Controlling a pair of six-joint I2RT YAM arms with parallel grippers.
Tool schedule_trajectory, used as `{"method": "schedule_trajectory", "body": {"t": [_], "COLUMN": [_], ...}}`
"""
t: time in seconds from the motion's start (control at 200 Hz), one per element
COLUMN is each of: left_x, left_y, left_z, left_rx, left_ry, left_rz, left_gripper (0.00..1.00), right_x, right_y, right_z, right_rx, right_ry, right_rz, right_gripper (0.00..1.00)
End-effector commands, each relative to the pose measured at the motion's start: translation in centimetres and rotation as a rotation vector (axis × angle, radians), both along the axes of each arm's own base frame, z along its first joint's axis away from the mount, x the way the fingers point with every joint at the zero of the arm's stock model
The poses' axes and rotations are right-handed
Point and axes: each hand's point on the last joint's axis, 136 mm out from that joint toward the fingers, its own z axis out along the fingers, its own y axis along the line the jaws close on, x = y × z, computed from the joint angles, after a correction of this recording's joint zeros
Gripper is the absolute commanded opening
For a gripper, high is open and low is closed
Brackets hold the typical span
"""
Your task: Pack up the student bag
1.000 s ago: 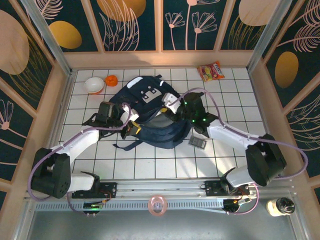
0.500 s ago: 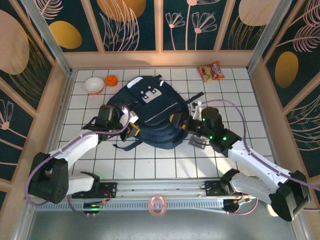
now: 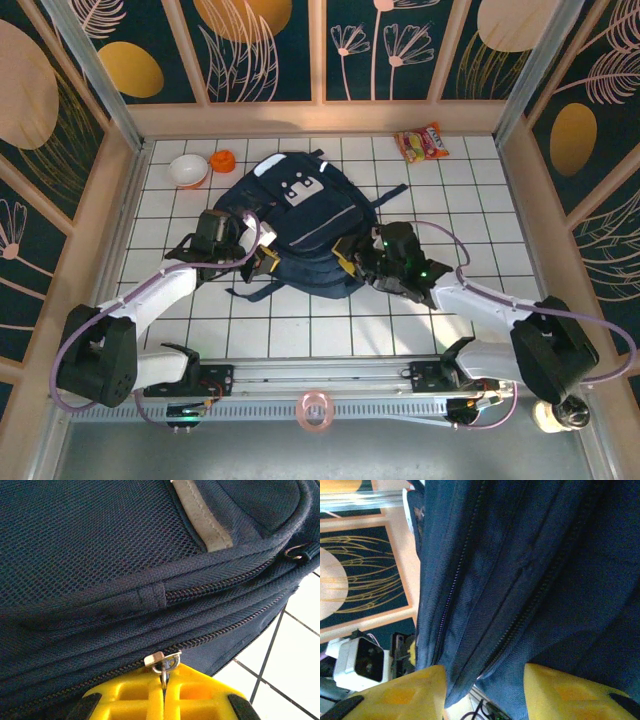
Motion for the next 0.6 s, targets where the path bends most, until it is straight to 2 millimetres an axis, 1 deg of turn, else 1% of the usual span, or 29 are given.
{"method": "schedule_trajectory", "body": {"t": [0.0, 0.03, 0.13, 0.195, 0.34, 0.4, 0.44, 0.475, 0.545, 0.595], "left_x": [-1.0, -1.2, -2.4, -3.1, -4.7, -5.4, -5.5, -5.2, -4.3, -4.1], "left_y": [-1.4, -1.7, -3.4, -4.7, -7.8, -8.9, -9.2, -9.1, -8.2, -7.4], "left_z": [0.9, 0.9, 1.4, 1.8, 3.1, 3.6, 4.0, 4.2, 4.5, 4.8], "left_rx": [-0.056, -0.062, -0.081, -0.097, -0.139, -0.154, -0.158, -0.153, -0.111, -0.077], "left_ry": [0.010, 0.017, 0.032, 0.034, 0.036, 0.033, 0.024, 0.007, -0.060, -0.115], "left_rz": [-0.053, -0.061, -0.113, -0.143, -0.216, -0.255, -0.264, -0.248, -0.191, -0.175], "left_gripper": [0.00, 0.00, 0.02, 0.04, 0.12, 0.18, 0.24, 0.29, 0.45, 0.52], "right_x": [1.0, 1.2, 1.5, 1.6, 1.8, 1.9, 2.1, 2.3, 2.7, 3.0], "right_y": [1.1, 1.1, 1.3, 1.5, 2.0, 1.9, 1.7, 1.3, 0.3, -0.4], "right_z": [1.7, 1.6, 1.0, 0.8, 0.4, 0.3, 0.3, 0.3, 0.1, -0.1], "right_rx": [0.055, 0.054, 0.046, 0.050, 0.041, 0.035, 0.023, 0.006, -0.052, -0.090], "right_ry": [-0.051, -0.052, -0.048, -0.048, -0.051, -0.059, -0.068, -0.080, -0.102, -0.117], "right_rz": [-0.007, -0.012, -0.027, -0.035, -0.039, -0.035, -0.031, -0.028, -0.022, -0.006], "right_gripper": [0.29, 0.25, 0.16, 0.14, 0.12, 0.11, 0.11, 0.11, 0.11, 0.11]}}
